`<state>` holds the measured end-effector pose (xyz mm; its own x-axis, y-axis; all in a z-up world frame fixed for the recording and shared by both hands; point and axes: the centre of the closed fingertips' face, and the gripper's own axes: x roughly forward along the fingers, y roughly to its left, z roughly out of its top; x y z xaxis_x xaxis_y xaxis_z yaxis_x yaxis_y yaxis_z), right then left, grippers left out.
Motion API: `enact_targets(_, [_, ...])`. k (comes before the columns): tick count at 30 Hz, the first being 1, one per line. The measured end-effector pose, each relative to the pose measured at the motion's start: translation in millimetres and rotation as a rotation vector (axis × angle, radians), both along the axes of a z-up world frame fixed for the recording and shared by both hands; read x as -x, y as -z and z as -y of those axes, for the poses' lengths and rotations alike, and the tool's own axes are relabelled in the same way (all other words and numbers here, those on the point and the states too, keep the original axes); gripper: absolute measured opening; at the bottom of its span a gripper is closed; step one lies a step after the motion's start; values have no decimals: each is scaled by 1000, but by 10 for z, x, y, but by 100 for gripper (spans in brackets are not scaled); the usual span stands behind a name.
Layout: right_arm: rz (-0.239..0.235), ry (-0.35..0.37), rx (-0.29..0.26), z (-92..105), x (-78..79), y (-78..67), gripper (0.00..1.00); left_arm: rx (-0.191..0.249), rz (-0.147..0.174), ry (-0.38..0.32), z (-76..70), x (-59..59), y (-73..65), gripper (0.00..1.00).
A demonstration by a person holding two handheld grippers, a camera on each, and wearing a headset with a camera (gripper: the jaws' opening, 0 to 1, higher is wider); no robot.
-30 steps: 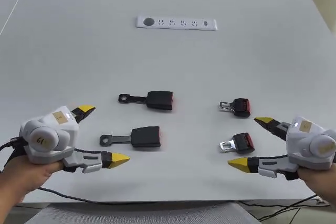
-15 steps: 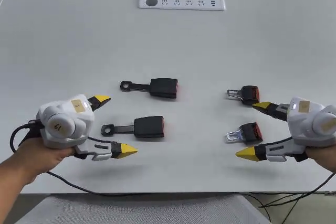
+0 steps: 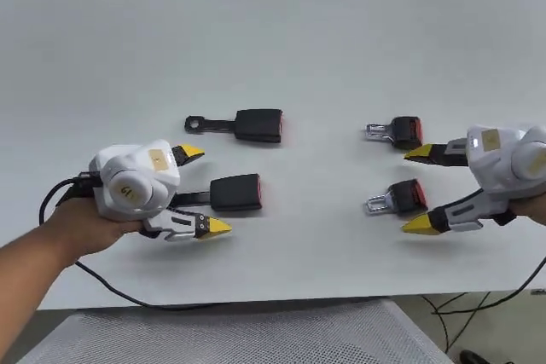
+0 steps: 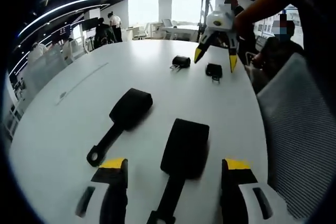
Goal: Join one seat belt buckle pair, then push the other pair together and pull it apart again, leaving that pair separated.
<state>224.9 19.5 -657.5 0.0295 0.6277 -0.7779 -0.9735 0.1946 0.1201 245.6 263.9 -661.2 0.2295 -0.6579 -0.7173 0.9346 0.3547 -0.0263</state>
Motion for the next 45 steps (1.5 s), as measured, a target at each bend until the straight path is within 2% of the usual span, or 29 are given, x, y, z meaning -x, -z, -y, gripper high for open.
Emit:
enact_targets(3, [-14,-21,1,14,19,14,63,-15,-18,21,42,15,51,69])
enact_targets(5, [-19,-34,8,34,25,34,61,-23,-16,46,58,38,71,66])
enact_targets(7, [-38,-45,22,66,55,62,58,-63,-10,106,39,84,139,62])
enact_targets(9, [-20,-80,38,104,71,97,56,-68,-19,121,52,105,173,57])
enact_targets(10, [-26,-79,44,112,76,112,56,-70,-20,127,51,103,195,56])
enact_targets(14, [-30,-112,63,121,111,170,55,-59,-17,113,53,48,178,55])
enact_targets(15, [-12,-145,49,94,94,164,54,-66,-12,118,46,45,181,54])
enact_targets(16, [-19,-129,58,100,70,173,53,-79,0,135,35,41,184,53])
enact_targets(17, [-20,-124,59,108,56,173,51,-73,-9,134,37,54,179,51])
enact_targets(19, [-24,-118,57,121,42,176,50,-77,-3,142,21,59,165,45])
enact_targets(21, [-6,-133,65,143,33,187,47,-82,0,161,6,67,170,43])
enact_targets(23, [-7,-128,66,151,31,188,45,-84,3,187,13,89,165,41])
enact_targets(25, [44,-144,84,161,-8,206,42,-85,4,197,26,89,158,40])
enact_targets(26, [53,-132,89,150,-13,210,38,-87,3,203,25,85,164,40])
enact_targets(28, [48,-122,89,139,-6,205,36,-88,8,236,32,96,162,39])
enact_targets(30, [37,-93,83,141,-11,203,36,-99,18,262,28,81,171,34])
enact_targets(31, [33,-62,70,132,-13,199,35,-104,8,244,21,77,185,33])
enact_targets(33, [8,-11,50,124,-1,191,35,-114,14,281,37,94,194,33])
enact_targets(35, [37,-22,38,137,14,193,35,-123,10,297,36,102,199,33])
enact_targets(45, [56,61,-47,128,60,173,34,-143,4,320,48,119,201,33])
